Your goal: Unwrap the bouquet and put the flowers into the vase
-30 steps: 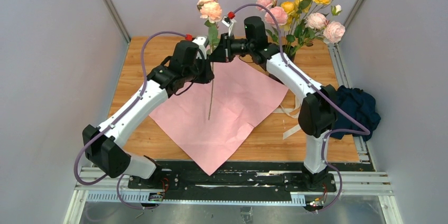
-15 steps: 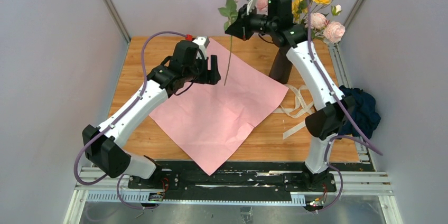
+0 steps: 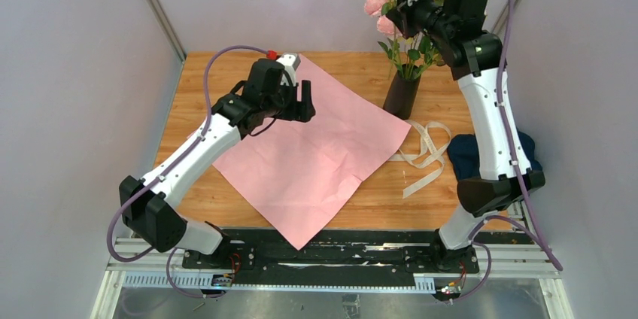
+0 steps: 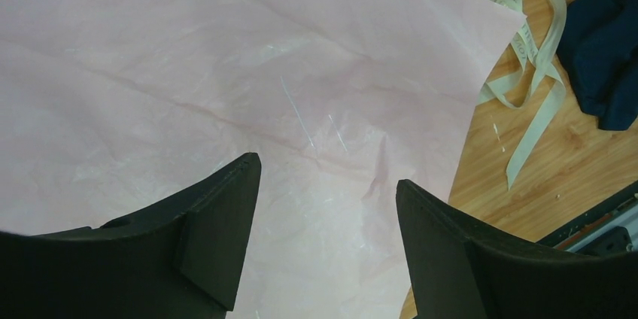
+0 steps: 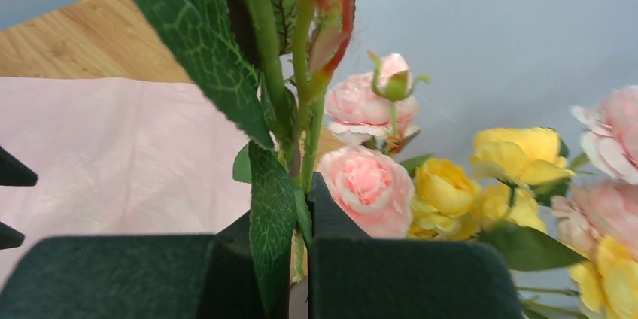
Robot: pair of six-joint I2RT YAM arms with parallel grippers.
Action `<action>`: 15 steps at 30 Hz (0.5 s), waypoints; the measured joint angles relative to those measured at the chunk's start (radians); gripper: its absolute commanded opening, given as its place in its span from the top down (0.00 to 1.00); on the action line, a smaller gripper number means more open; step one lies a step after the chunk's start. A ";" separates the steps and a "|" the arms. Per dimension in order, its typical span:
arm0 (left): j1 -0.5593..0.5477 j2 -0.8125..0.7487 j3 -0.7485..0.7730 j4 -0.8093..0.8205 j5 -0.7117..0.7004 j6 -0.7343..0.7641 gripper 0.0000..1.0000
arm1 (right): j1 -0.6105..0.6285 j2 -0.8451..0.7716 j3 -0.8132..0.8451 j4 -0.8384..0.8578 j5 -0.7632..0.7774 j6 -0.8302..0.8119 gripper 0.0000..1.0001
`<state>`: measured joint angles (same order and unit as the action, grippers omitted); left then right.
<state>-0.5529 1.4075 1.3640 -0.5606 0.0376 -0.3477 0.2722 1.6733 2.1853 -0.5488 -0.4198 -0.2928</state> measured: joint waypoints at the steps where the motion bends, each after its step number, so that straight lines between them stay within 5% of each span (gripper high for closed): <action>1: 0.000 0.002 -0.001 0.002 0.001 0.000 0.25 | -0.010 -0.005 0.000 -0.003 0.006 -0.008 1.00; 15: 0.000 0.026 -0.014 0.007 0.006 0.009 0.25 | -0.105 -0.107 -0.080 0.003 0.063 -0.022 1.00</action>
<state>-0.5529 1.4338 1.3495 -0.5533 0.0433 -0.3389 0.1673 1.5661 2.1048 -0.5457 -0.3573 -0.3145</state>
